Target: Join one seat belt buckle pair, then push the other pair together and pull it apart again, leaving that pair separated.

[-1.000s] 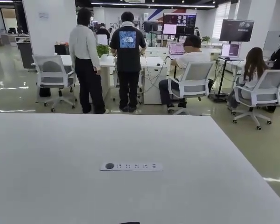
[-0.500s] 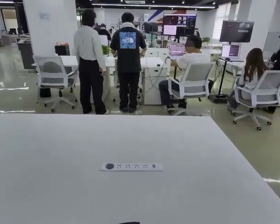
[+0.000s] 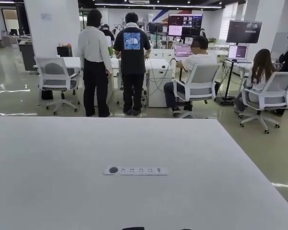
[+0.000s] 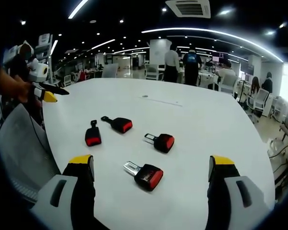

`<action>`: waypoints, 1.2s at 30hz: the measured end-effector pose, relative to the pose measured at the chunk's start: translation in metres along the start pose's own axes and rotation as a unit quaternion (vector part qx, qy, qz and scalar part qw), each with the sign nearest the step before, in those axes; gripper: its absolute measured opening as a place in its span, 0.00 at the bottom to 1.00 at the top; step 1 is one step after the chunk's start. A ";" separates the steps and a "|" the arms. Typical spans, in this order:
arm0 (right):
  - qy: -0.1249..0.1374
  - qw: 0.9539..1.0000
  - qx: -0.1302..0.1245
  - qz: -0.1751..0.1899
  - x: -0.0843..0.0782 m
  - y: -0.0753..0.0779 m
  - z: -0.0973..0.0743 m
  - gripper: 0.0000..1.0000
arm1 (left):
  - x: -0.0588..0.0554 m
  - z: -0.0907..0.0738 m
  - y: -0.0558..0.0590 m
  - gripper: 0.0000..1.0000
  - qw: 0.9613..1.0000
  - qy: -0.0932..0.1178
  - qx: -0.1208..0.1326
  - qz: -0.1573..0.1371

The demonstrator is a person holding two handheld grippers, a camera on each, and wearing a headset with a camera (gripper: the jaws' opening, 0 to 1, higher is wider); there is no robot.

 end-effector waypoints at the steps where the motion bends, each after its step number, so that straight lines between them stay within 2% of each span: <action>1: 0.000 1.000 0.000 0.000 -0.001 0.000 0.000 0.99 | -0.001 0.000 0.000 0.94 1.000 0.000 0.000 0.001; 26: -0.004 1.000 0.003 -0.002 0.000 -0.004 -0.002 0.99 | -0.004 -0.005 -0.003 0.93 1.000 0.000 0.001 0.001; 30: -0.005 1.000 0.005 -0.003 0.000 -0.004 -0.001 0.99 | -0.006 -0.003 -0.007 0.93 1.000 -0.001 0.000 0.002; 36: -0.007 1.000 0.006 -0.003 0.001 -0.005 -0.002 0.99 | -0.005 -0.003 -0.004 0.93 1.000 -0.001 -0.001 0.002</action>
Point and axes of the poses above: the centre of the closed fingertips' face, and the gripper's own axes: z roughly forward along the fingers, y roughly to its right, x roughly out of its top, the point moved 10 cm from there along -z, roughly backward along the fingers, and after that the axes turned 3 degrees about x, right-handed, at the moved point
